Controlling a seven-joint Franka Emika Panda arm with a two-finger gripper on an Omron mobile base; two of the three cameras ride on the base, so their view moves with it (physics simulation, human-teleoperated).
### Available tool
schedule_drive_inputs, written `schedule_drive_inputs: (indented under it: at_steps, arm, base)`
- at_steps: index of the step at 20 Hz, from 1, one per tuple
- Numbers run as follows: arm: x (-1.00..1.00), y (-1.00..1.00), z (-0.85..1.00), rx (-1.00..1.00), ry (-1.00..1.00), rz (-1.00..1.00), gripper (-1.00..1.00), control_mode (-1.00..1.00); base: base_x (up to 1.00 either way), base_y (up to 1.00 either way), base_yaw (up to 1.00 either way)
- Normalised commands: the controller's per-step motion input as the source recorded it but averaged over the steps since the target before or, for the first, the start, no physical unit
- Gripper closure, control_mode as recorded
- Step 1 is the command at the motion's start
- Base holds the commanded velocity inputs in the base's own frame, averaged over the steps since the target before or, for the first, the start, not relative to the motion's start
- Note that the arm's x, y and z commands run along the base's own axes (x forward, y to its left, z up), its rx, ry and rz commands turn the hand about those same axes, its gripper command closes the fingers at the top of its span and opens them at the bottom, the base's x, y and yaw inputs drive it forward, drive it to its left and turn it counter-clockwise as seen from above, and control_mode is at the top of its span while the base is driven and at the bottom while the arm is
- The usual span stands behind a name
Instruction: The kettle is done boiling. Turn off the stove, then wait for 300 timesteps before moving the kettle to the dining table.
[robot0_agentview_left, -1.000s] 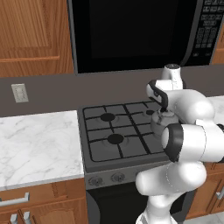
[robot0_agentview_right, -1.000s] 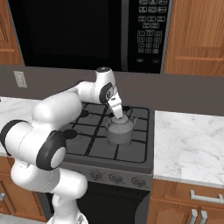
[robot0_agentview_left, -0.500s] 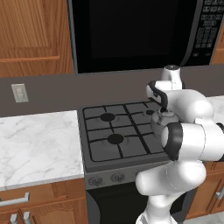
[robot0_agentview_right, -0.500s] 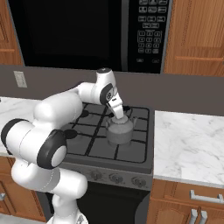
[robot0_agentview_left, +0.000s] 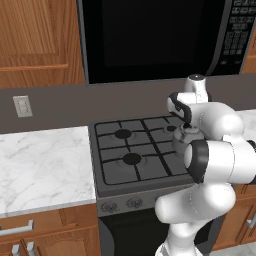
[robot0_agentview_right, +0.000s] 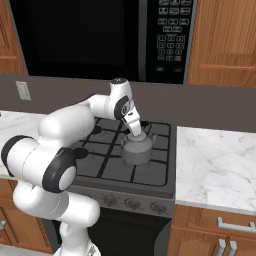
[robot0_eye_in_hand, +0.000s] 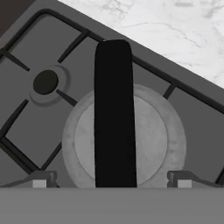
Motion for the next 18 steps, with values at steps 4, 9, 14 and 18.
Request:
schedule_drive_inputs:
  at_steps: [4,9,14,18]
  arm:
    - [0.02,0.00,-0.05,0.00,0.00,0.00,-1.00,-1.00]
    - [0.05,0.00,-0.04,0.00,0.00,0.00,-1.00,-1.00]
    - [0.05,0.00,-0.05,0.00,0.00,0.00,-1.00,-1.00]
    - [0.12,0.00,-0.11,0.00,0.02,0.00,1.00,-1.00]
  base:
    - [0.00,0.00,0.00]
    - [0.00,0.00,0.00]
    - [0.00,0.00,0.00]
    - [0.00,0.00,0.00]
